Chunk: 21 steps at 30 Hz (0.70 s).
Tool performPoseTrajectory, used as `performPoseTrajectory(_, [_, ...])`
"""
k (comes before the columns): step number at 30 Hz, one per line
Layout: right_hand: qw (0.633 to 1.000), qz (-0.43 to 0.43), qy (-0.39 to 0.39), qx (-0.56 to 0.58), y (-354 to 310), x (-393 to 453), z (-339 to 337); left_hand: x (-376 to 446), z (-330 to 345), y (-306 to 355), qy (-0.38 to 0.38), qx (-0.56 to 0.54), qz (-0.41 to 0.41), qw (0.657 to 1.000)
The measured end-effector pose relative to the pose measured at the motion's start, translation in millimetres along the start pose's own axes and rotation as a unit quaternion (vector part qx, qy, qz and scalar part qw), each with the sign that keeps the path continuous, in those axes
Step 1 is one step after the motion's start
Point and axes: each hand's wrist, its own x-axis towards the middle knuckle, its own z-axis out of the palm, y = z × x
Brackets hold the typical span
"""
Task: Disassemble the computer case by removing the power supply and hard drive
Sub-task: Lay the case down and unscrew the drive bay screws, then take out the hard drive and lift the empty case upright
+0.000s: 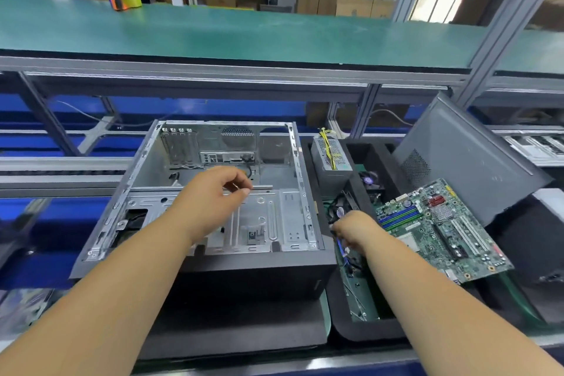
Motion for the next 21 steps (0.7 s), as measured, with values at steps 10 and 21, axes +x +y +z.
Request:
performPoseTrajectory(10, [0.959, -0.158, 0.173, 0.158, -110, -31, -18, -4, -71, -56, 0.022, 0.028, -0.025, 0.999])
performPoseTrajectory(21, [0.935, -0.34, -0.066, -0.074, -218, -68, 91, -16, -130, -117, -0.152, 0.222, -0.042, 0.962])
